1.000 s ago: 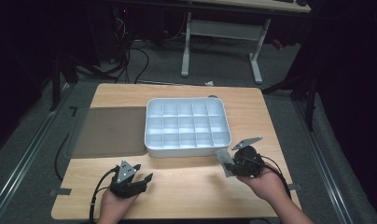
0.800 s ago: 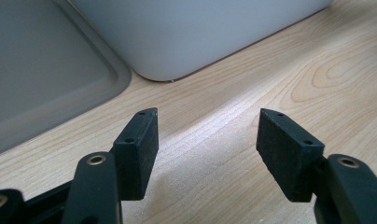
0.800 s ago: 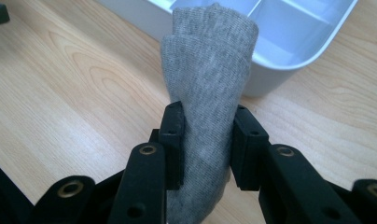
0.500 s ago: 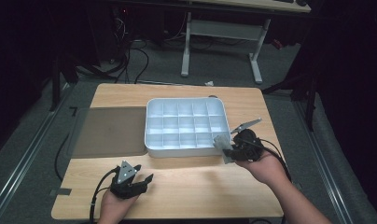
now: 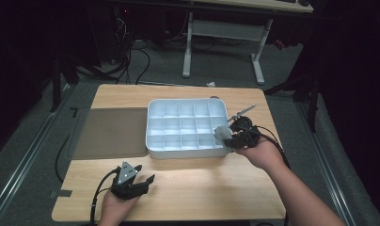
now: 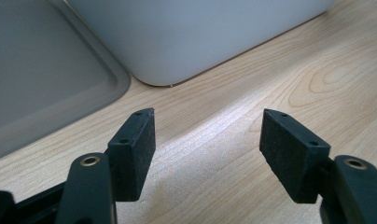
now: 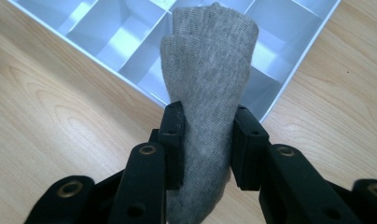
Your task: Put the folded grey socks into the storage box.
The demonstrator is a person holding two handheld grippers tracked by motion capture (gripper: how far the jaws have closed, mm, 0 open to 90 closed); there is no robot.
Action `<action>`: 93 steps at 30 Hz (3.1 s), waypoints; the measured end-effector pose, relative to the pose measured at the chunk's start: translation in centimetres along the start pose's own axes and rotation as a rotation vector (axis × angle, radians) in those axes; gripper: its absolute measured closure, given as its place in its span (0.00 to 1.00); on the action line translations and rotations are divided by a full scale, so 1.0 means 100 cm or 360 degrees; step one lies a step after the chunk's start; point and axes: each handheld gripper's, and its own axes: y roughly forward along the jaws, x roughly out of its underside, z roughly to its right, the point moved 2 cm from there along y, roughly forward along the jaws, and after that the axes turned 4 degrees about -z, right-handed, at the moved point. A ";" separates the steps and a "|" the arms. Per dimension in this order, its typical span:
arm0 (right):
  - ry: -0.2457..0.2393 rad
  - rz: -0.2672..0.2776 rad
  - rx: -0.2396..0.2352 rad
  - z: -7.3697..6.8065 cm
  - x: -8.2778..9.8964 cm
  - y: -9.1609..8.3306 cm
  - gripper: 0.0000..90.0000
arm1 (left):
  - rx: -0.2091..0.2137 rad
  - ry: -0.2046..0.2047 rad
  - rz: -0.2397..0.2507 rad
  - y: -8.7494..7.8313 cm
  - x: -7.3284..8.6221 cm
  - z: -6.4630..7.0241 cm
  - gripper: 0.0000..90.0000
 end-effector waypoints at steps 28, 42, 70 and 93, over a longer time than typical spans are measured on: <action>0.0085 -0.0270 0.0027 0.021 -0.035 0.028 0.78 | 0.0006 0.0000 -0.0014 -0.002 0.004 0.001 0.41; 0.0069 -0.0426 0.0083 0.021 -0.039 0.058 0.78 | 0.0002 0.0027 -0.0027 -0.002 0.004 0.004 0.41; 0.0041 -0.0552 0.0075 0.018 -0.039 0.089 0.79 | 0.0003 0.0021 -0.0034 -0.002 0.006 0.004 0.41; 0.0052 -0.0577 0.0022 0.020 -0.035 0.102 0.72 | 0.0002 0.0031 -0.0044 -0.002 0.006 0.004 0.41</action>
